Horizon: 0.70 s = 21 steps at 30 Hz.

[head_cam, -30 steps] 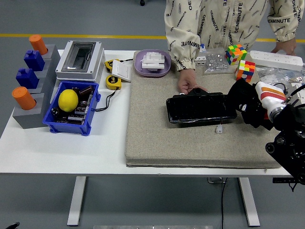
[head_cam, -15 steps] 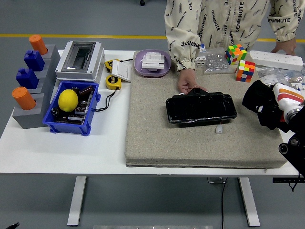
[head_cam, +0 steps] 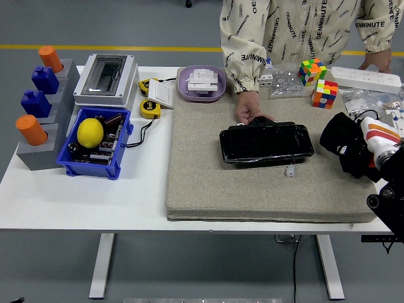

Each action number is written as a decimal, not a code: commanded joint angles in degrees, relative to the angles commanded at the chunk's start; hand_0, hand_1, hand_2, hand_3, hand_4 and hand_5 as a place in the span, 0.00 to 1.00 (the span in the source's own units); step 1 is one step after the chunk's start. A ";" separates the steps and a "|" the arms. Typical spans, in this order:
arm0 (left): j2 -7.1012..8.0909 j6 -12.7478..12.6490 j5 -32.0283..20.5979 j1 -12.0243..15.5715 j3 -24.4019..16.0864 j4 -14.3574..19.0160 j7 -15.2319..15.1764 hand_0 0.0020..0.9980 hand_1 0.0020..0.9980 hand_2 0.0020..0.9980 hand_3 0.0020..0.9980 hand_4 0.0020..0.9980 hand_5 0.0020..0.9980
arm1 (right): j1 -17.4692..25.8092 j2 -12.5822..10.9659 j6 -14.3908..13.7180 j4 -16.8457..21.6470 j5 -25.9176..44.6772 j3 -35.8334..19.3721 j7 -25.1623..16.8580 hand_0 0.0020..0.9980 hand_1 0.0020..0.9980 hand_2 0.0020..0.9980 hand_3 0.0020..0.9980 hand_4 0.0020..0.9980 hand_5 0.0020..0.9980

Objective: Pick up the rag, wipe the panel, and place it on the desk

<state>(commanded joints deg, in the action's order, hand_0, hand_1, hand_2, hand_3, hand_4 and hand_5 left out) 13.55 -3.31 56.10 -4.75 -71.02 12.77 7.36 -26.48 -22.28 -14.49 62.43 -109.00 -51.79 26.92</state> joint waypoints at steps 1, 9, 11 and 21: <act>0.03 0.00 0.02 0.03 0.00 0.00 0.00 0.65 0.66 0.70 0.58 0.68 0.44 | 0.20 0.06 0.03 -0.05 -0.04 -0.15 0.06 0.35 0.45 0.52 0.53 0.86 0.20; 0.26 -0.02 0.23 -0.12 -0.06 0.05 -0.02 0.65 0.66 0.70 0.58 0.68 0.44 | 1.45 0.70 0.18 -0.40 -0.21 -1.06 0.58 0.35 0.45 0.52 0.54 0.86 0.20; 0.28 -0.01 0.25 -0.16 -0.12 0.09 -0.02 0.65 0.66 0.70 0.58 0.68 0.44 | 1.77 0.80 0.20 -0.30 -0.25 -1.24 0.68 0.35 0.45 0.52 0.54 0.86 0.20; 0.43 -0.11 0.40 0.27 -0.46 -0.13 0.02 0.65 0.66 0.70 0.58 0.68 0.44 | 2.84 2.27 0.36 -0.16 -0.48 -1.73 1.44 0.36 0.45 0.52 0.53 0.86 0.21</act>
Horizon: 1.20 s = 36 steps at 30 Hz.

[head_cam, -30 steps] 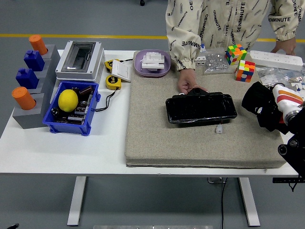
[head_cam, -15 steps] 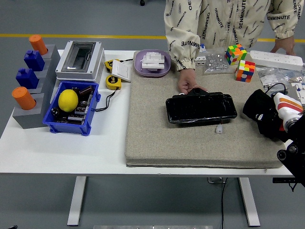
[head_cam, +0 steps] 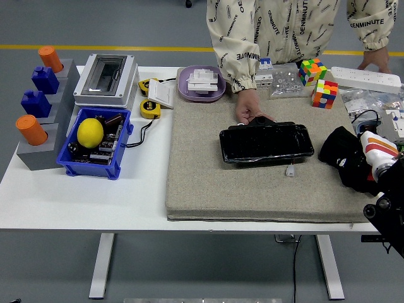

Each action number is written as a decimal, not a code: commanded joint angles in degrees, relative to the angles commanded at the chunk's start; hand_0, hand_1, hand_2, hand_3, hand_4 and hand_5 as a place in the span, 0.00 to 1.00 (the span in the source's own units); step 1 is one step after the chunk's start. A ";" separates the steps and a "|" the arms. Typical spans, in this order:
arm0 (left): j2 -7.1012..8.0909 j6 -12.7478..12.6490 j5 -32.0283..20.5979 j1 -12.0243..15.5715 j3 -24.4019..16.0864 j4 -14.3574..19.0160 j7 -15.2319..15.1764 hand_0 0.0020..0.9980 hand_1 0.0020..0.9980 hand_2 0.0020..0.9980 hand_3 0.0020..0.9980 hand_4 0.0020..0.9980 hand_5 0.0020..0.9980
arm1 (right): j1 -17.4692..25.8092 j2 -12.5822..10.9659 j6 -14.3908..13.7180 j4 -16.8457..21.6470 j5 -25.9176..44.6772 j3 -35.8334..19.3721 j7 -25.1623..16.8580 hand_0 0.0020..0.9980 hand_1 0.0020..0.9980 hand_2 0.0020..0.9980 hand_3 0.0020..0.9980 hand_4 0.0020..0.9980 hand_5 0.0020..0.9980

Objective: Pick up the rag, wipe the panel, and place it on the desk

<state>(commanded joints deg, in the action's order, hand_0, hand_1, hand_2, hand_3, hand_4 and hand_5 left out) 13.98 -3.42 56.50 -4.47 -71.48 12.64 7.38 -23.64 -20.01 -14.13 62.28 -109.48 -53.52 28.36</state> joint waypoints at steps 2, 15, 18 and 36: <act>0.03 0.03 -0.01 -0.03 0.03 0.06 0.00 0.65 0.66 0.70 0.58 0.68 0.44 | 0.30 0.45 0.06 0.04 -0.05 -0.22 0.05 0.36 0.45 0.52 0.53 0.86 0.21; 0.18 0.02 0.12 -0.01 -0.03 0.05 0.00 0.65 0.66 0.70 0.58 0.68 0.44 | 2.84 1.21 0.18 0.51 -0.49 -2.51 0.57 0.36 0.45 0.52 0.53 0.85 0.21; 0.19 0.05 0.16 -0.07 -0.10 0.12 -0.01 0.65 0.66 0.70 0.58 0.68 0.44 | 3.53 0.92 0.18 1.14 -0.51 -2.93 0.69 0.36 0.45 0.52 0.53 0.85 0.21; 0.32 0.04 0.21 -0.06 -0.13 0.13 0.00 0.65 0.66 0.70 0.58 0.68 0.44 | 5.32 0.05 0.69 3.83 -0.54 -3.44 1.60 0.36 0.45 0.52 0.53 0.85 0.21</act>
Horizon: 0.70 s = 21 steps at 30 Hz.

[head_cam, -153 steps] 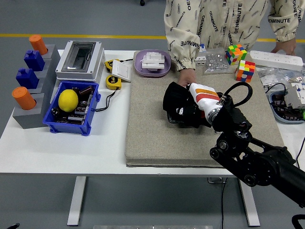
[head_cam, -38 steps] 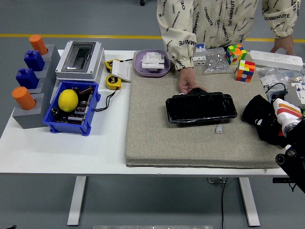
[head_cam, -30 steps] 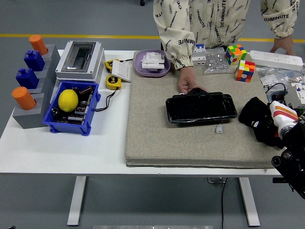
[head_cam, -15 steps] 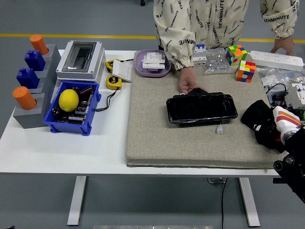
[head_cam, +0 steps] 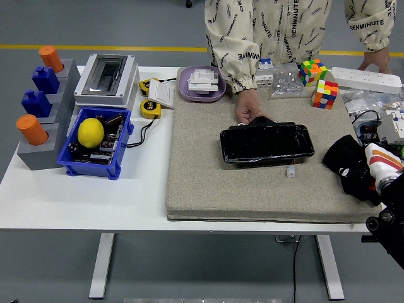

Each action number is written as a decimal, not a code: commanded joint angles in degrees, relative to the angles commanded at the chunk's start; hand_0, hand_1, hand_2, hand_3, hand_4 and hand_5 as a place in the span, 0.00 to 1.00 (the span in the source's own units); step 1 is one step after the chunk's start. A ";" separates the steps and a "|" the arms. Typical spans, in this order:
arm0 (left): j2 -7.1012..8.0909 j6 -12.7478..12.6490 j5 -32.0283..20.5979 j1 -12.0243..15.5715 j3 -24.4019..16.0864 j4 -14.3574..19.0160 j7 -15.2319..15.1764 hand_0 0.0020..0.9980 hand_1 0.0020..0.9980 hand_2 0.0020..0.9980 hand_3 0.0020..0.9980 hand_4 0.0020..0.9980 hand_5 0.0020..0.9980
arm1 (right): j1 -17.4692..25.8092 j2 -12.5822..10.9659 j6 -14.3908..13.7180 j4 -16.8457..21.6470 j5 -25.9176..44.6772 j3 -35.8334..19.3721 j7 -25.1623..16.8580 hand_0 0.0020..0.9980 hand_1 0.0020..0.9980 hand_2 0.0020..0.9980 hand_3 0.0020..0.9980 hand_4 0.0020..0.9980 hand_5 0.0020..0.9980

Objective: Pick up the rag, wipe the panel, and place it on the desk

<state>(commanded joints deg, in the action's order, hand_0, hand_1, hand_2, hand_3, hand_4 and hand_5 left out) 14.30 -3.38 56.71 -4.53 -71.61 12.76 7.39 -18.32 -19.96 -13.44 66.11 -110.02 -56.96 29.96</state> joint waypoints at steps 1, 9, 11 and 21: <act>0.02 0.02 -0.01 -0.03 0.05 0.02 0.00 0.65 0.66 0.70 0.58 0.68 0.44 | 0.01 0.07 0.23 -0.03 0.11 -0.09 -0.04 0.36 0.45 0.52 0.53 0.85 0.21; 0.09 -0.05 0.02 0.14 -0.08 -0.14 0.01 0.65 0.66 0.70 0.58 0.68 0.44 | 0.00 -0.14 2.75 0.28 1.33 -0.89 -1.06 0.37 0.46 0.52 0.54 0.84 0.29; 0.06 -0.04 -0.03 0.11 -0.04 -0.12 0.01 0.65 0.66 0.70 0.58 0.68 0.44 | -0.05 -0.29 3.96 0.59 1.39 -1.11 -1.32 0.48 0.50 0.58 0.55 1.00 0.46; 0.10 -0.03 -0.02 0.18 0.02 -0.09 0.01 0.65 0.66 0.70 0.58 0.68 0.44 | -0.43 -1.01 5.73 1.40 1.15 -1.21 -2.15 0.54 0.55 0.65 0.59 1.00 0.49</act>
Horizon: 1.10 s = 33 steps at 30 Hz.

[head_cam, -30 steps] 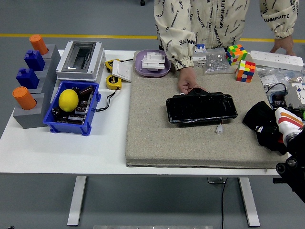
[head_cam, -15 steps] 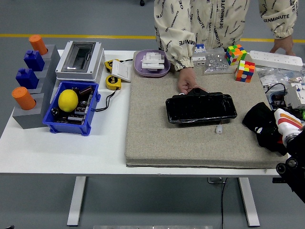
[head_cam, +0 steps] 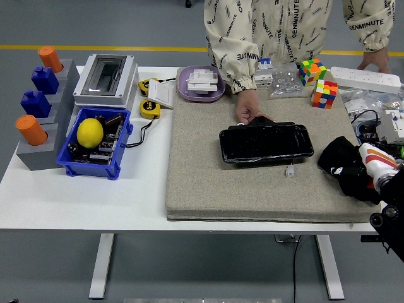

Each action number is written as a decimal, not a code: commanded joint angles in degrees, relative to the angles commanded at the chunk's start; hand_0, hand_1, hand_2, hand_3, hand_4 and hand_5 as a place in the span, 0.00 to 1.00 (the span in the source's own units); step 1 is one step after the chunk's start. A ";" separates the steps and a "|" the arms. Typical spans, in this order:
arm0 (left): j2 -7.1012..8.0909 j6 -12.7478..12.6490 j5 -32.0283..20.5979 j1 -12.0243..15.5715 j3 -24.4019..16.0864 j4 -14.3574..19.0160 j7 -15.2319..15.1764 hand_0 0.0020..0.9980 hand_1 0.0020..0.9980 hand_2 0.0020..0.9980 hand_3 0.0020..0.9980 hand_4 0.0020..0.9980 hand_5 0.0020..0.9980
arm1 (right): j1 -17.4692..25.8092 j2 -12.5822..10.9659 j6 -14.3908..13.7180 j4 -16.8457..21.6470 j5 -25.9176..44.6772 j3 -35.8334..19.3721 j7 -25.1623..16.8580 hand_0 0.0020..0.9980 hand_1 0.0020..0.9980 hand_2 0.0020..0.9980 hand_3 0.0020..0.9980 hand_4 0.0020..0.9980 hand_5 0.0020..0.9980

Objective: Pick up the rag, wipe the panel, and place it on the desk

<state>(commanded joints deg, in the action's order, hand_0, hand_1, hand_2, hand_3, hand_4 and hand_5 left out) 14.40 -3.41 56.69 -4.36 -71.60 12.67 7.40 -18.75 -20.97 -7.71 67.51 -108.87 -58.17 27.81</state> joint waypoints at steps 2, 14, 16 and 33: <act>-0.01 0.01 -0.03 0.05 0.02 -0.01 0.00 0.65 0.66 0.70 0.58 0.68 0.44 | -0.10 -0.32 0.21 0.02 0.03 0.25 -0.07 0.58 0.57 0.67 0.63 1.00 0.53; 0.11 0.03 0.00 0.15 0.12 0.02 -0.02 0.65 0.66 0.70 0.58 0.68 0.44 | -0.22 -1.12 0.53 0.44 -0.17 0.35 -0.15 0.61 0.58 0.67 0.69 1.00 0.54; 0.10 0.02 -0.02 0.19 0.13 0.03 -0.02 0.65 0.66 0.70 0.58 0.68 0.44 | -0.13 -1.19 0.56 0.45 -0.15 0.36 -0.15 0.61 0.58 0.67 0.69 1.00 0.54; -0.02 0.01 0.07 -0.02 0.04 0.02 0.00 0.65 0.66 0.70 0.58 0.68 0.44 | -0.01 -2.12 0.64 2.98 -1.49 -1.93 0.37 0.68 0.67 0.75 0.77 1.00 0.55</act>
<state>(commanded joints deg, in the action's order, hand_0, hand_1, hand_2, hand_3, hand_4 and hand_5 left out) 14.38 -3.40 56.76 -4.37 -71.55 12.69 7.40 -18.77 -23.09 -7.07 70.49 -110.36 -60.09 28.18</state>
